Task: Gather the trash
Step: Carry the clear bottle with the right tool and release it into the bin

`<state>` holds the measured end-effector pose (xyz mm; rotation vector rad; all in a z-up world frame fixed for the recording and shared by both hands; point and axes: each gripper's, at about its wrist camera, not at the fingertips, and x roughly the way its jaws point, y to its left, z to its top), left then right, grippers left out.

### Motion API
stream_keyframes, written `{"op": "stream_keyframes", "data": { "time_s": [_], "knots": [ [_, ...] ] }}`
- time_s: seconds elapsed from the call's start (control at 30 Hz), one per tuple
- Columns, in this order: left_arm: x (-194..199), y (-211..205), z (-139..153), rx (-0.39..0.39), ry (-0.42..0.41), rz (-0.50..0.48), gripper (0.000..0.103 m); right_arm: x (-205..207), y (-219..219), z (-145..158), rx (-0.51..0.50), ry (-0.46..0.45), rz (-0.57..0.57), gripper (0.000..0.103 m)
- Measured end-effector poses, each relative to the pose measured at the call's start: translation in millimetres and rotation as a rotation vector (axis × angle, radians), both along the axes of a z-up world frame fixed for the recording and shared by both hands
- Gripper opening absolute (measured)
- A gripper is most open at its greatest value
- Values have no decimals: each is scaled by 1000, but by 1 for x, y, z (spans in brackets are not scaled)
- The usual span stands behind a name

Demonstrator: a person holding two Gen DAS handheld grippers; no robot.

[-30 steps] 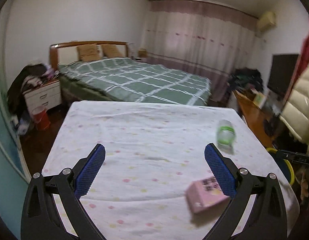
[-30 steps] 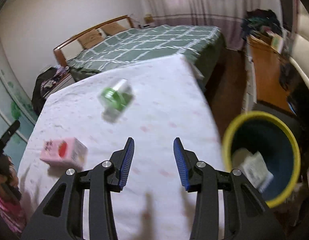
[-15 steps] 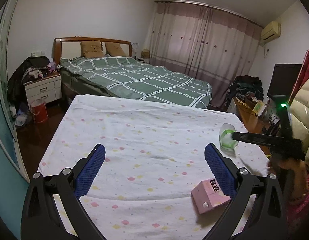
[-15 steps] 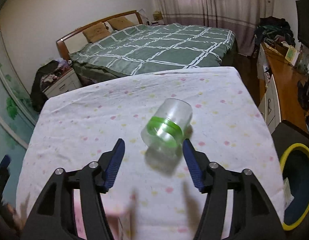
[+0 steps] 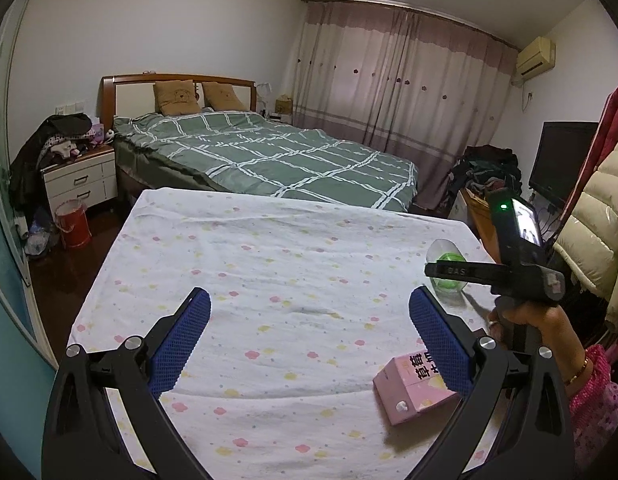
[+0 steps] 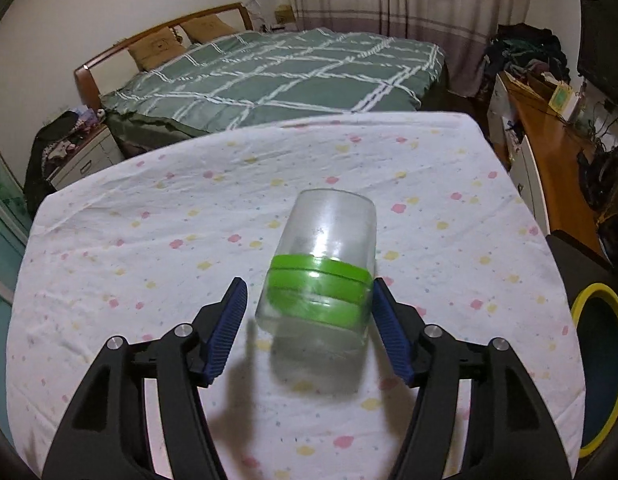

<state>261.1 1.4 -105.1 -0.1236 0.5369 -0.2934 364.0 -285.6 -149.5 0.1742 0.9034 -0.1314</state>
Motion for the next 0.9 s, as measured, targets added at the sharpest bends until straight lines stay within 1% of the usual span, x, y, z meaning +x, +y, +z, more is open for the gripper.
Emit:
{"op": "stream_keyframes", "data": {
  "time_s": [0.07, 0.13, 0.17, 0.2, 0.23, 0.4, 0.67, 0.9],
  "knots": [
    [0, 0, 0, -2, 4, 1, 98, 6, -1, -6, -4, 22, -12, 61],
    [1, 0, -1, -3, 8, -1, 98, 9, 0, -8, -26, 21, -15, 60],
    [0, -1, -1, -2, 8, -1, 98, 11, 0, -7, -34, 18, -16, 58],
    [0, -1, 0, -1, 8, -2, 98, 11, -1, -7, -35, 17, -16, 51],
    [0, -1, 0, -1, 7, -3, 98, 11, -2, -7, -36, 16, -15, 48],
    [-1, -3, -1, 5, 7, -10, 98, -1, -12, -1, -14, -2, 2, 48],
    [-2, -7, -2, 16, 7, -29, 98, -47, -27, 16, 35, -32, 64, 48],
    [-3, -12, -2, 21, 8, -55, 98, -104, -55, 31, 91, -63, 83, 48]
  ]
}}
